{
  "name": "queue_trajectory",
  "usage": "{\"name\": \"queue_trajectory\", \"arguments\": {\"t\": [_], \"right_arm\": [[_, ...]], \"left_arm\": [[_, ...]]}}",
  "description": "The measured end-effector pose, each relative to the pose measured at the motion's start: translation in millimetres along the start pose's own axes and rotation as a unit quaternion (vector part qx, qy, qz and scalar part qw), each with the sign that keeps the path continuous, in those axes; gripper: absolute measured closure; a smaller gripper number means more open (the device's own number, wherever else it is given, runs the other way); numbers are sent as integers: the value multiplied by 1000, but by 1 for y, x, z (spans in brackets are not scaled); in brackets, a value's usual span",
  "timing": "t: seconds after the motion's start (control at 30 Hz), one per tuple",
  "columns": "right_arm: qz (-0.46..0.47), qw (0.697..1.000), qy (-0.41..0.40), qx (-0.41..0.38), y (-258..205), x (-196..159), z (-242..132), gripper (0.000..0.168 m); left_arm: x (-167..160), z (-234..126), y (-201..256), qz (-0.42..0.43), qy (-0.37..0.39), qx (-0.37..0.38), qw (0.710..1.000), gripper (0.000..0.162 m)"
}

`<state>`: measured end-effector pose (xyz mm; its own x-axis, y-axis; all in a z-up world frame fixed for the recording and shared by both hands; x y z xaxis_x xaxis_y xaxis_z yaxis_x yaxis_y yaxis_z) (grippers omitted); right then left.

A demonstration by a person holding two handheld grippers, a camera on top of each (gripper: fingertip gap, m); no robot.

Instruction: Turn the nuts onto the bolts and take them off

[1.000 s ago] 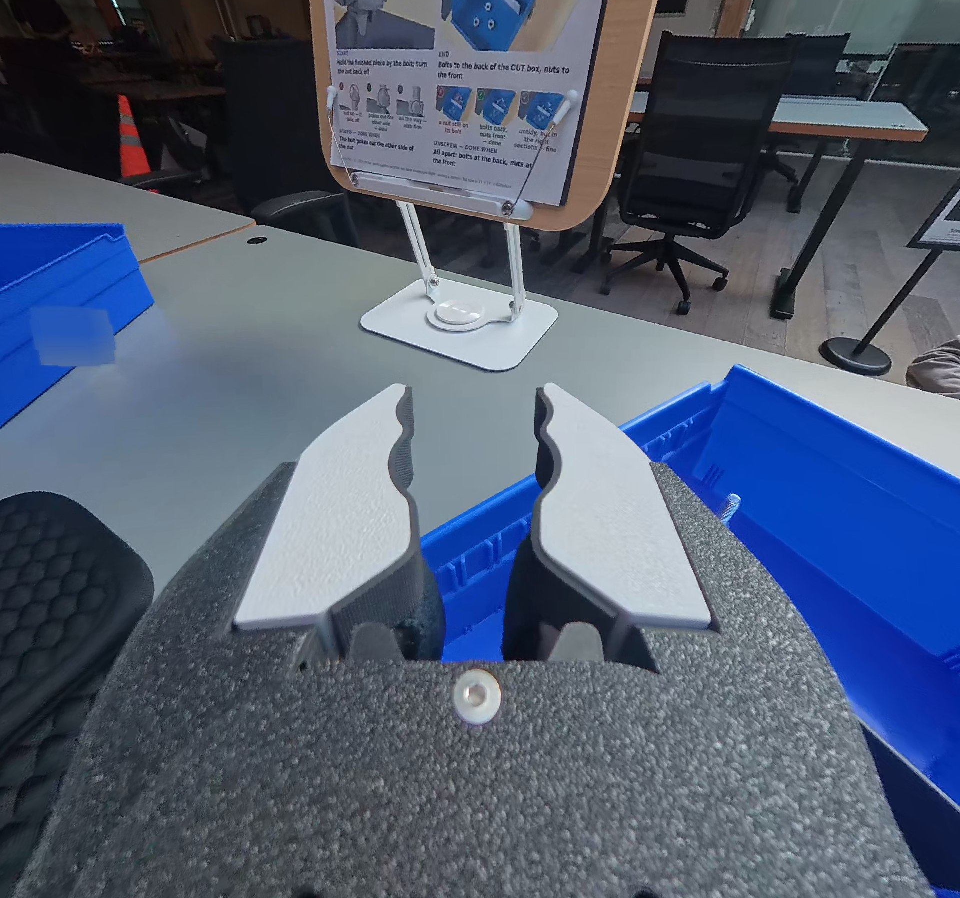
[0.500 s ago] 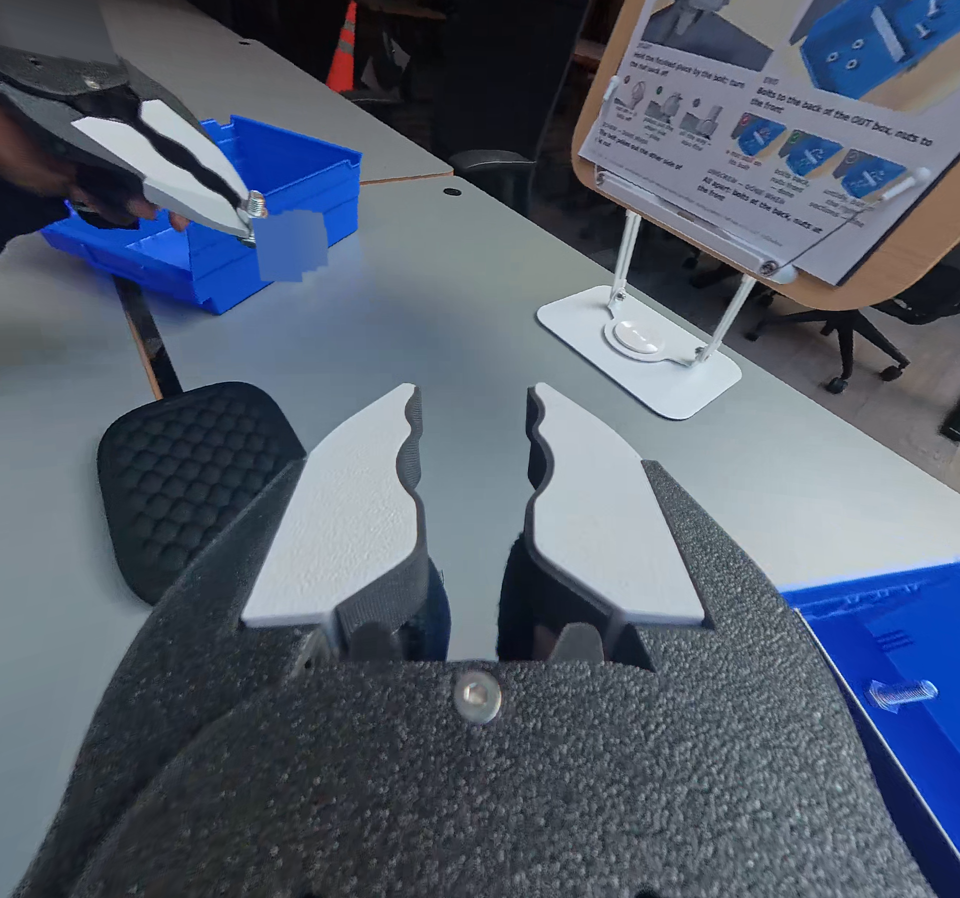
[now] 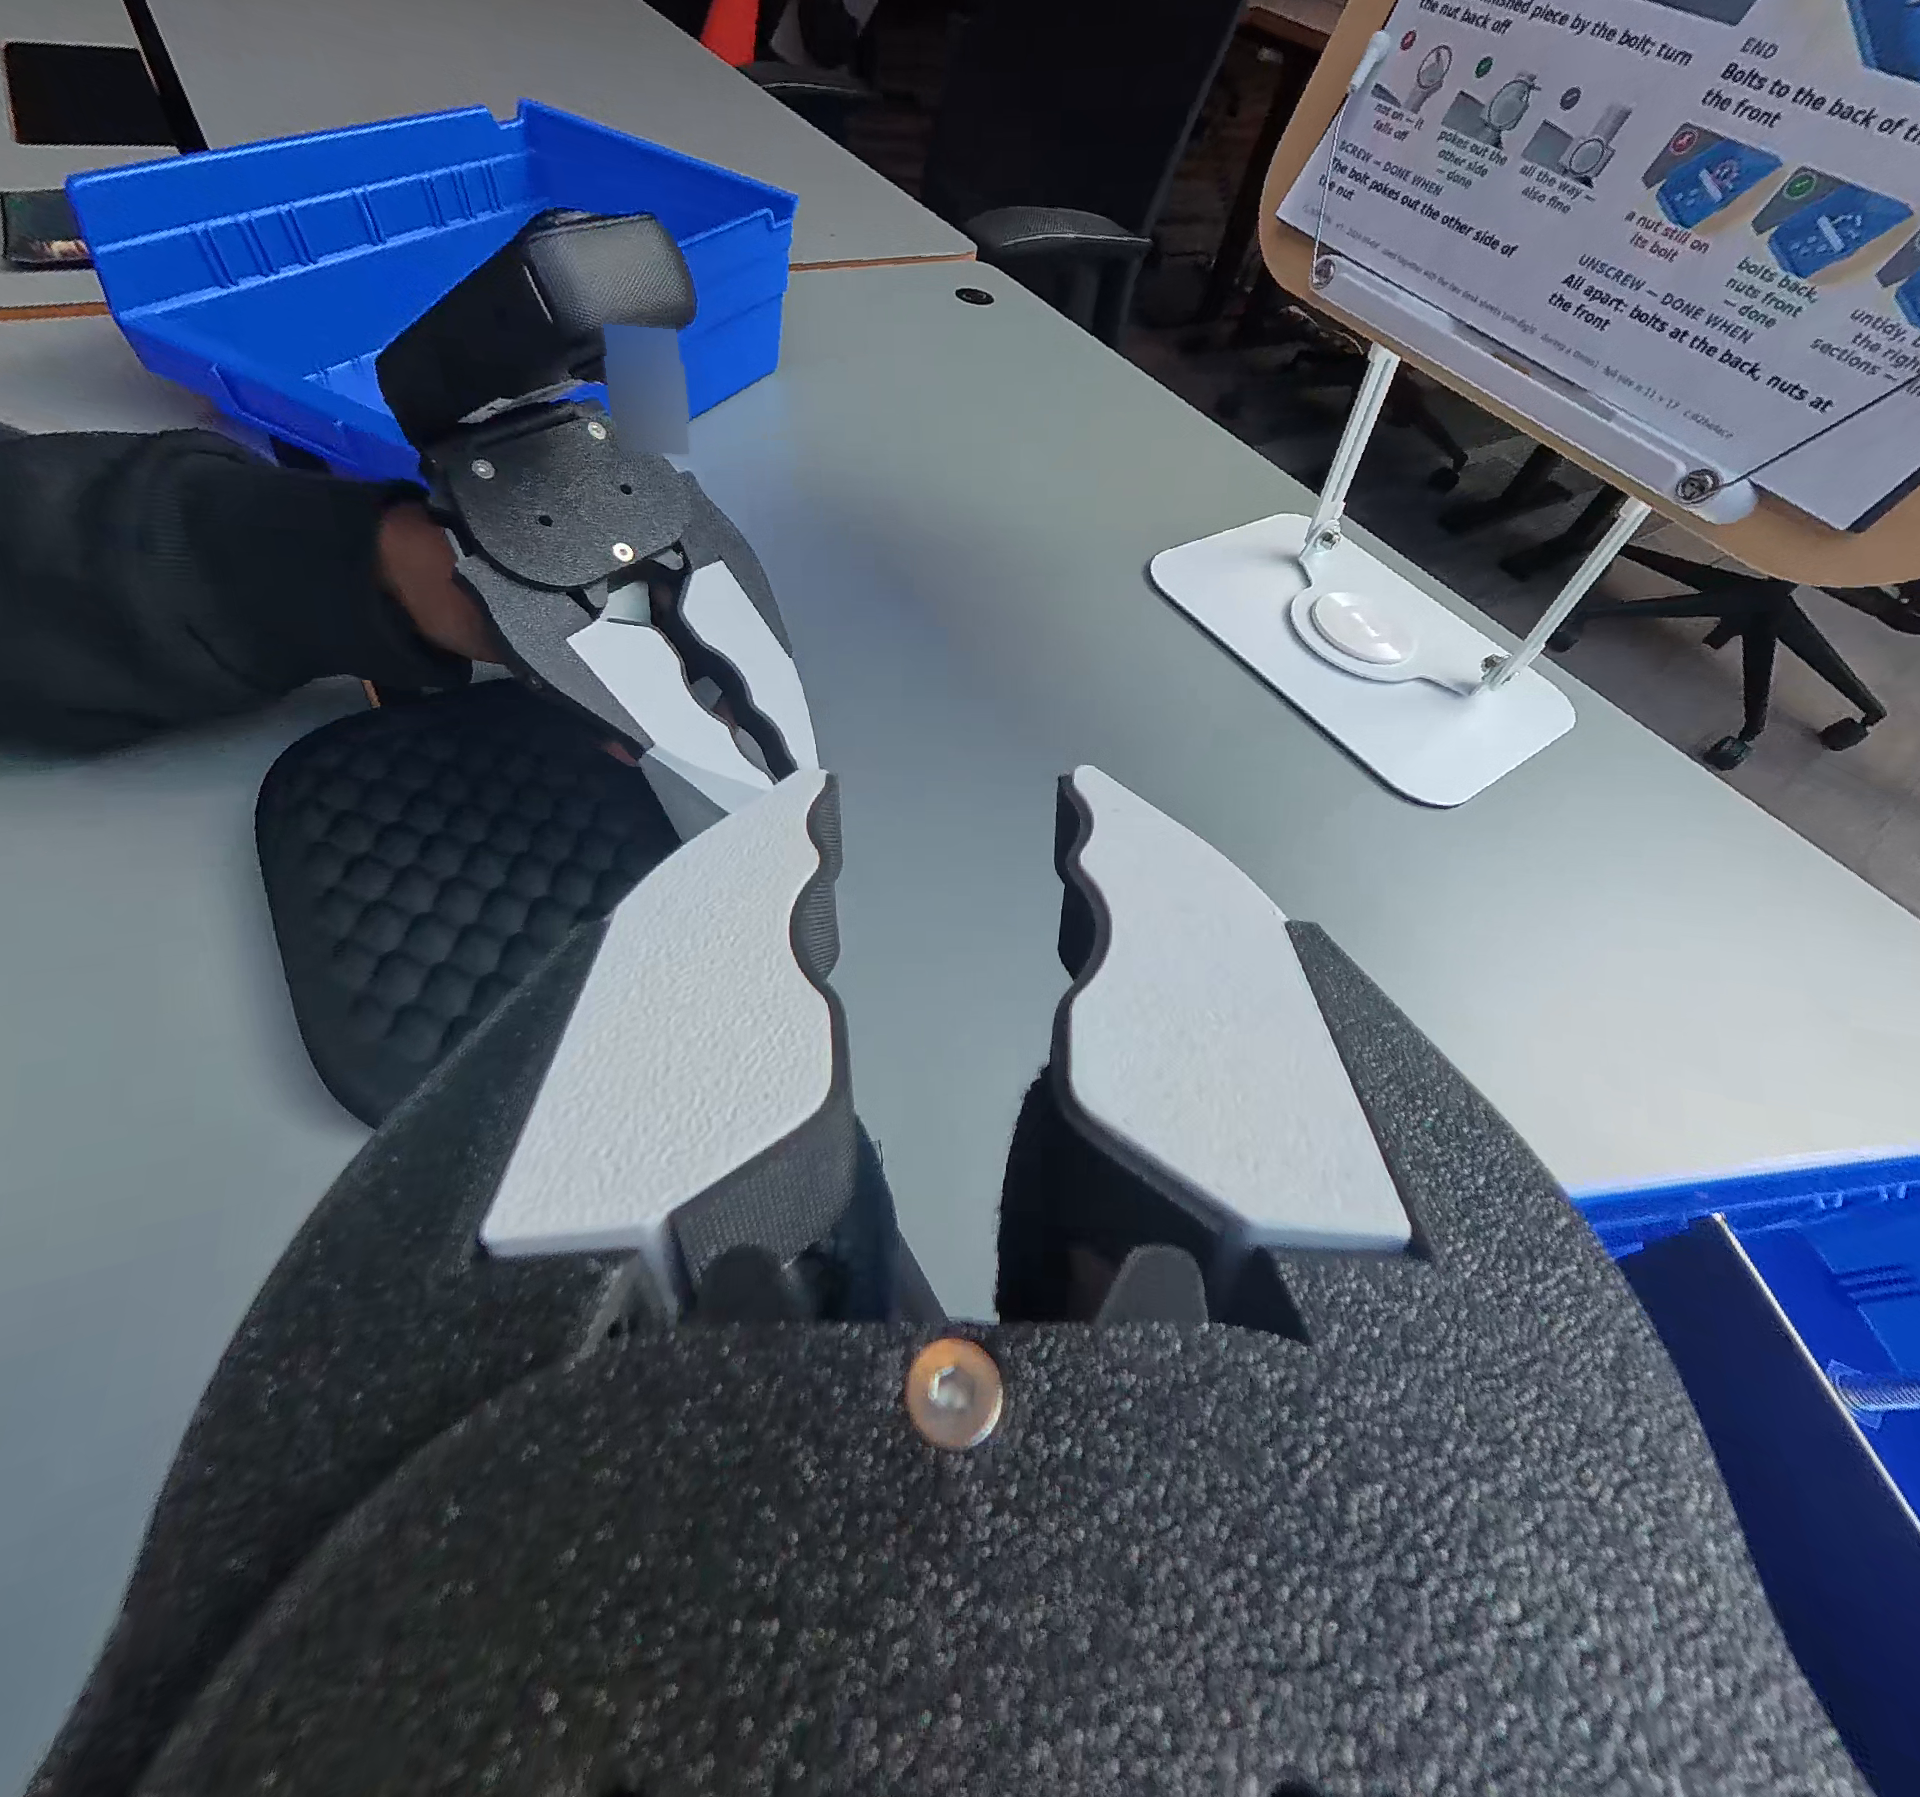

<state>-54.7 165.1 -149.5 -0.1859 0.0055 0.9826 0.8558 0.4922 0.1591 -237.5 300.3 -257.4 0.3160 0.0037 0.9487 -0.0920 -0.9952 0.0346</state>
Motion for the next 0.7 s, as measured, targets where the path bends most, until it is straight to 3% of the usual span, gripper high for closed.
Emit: {"name": "queue_trajectory", "arguments": {"t": [0.2,0.7], "right_arm": [[3,1000,-1,0,0,-3,0,129],[0,999,-29,20,-3,-7,10,128]], "left_arm": [[-14,14,-10,17,-61,-39,997,153],[-22,2,-16,7,-46,-61,997,152]]}}
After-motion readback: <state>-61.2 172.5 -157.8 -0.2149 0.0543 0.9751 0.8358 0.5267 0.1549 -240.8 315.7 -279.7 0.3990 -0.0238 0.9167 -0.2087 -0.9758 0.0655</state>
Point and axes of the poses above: each gripper's, where its closed fingertips meet, z out along the fingers, x out of its top, y = z × x across the jaws, the point moved 9 cm from there along -z, back along the fingers, and after that the axes turned 14 degrees about y, right-handed, at the moved point
